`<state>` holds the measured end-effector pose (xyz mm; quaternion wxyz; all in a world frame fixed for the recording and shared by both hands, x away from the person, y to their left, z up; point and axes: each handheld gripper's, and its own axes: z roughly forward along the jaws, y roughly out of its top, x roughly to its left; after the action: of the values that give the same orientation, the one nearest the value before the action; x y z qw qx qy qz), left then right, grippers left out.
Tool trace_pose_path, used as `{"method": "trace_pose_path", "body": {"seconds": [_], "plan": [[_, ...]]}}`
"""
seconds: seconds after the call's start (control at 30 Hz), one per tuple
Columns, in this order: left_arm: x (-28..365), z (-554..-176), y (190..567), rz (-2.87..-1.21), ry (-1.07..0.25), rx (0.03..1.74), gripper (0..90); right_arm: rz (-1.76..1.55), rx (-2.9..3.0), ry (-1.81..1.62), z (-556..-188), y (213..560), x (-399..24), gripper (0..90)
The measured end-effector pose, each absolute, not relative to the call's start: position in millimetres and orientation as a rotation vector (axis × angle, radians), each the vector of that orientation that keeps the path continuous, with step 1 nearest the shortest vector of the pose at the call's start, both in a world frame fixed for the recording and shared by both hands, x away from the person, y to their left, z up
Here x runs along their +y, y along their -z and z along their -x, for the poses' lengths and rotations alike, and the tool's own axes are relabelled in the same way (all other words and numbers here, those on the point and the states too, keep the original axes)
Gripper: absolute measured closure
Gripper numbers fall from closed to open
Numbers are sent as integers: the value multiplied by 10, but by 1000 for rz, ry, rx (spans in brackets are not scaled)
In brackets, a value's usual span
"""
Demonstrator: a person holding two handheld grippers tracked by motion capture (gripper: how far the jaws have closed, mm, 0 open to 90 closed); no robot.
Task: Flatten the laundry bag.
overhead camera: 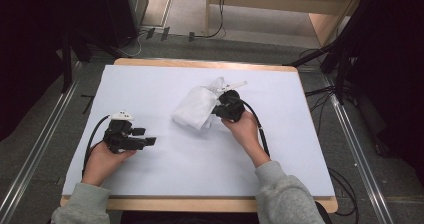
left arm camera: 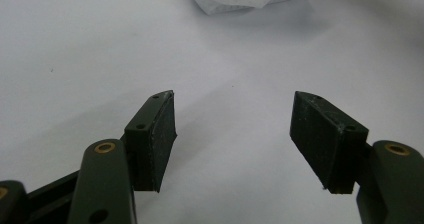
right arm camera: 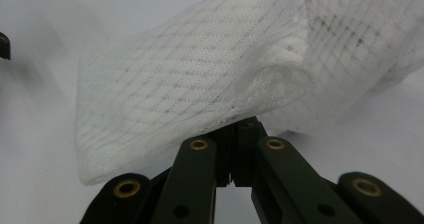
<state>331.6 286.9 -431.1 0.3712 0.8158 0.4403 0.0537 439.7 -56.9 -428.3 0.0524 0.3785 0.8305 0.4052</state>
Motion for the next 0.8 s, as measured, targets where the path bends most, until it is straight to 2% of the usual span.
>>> {"method": "trace_pose_path", "body": {"seconds": [0.8], "plan": [[2810,-3438,4313,-2083,-138,1119,356,-1056,2566,-1301,-4474,4001,123,900]]}}
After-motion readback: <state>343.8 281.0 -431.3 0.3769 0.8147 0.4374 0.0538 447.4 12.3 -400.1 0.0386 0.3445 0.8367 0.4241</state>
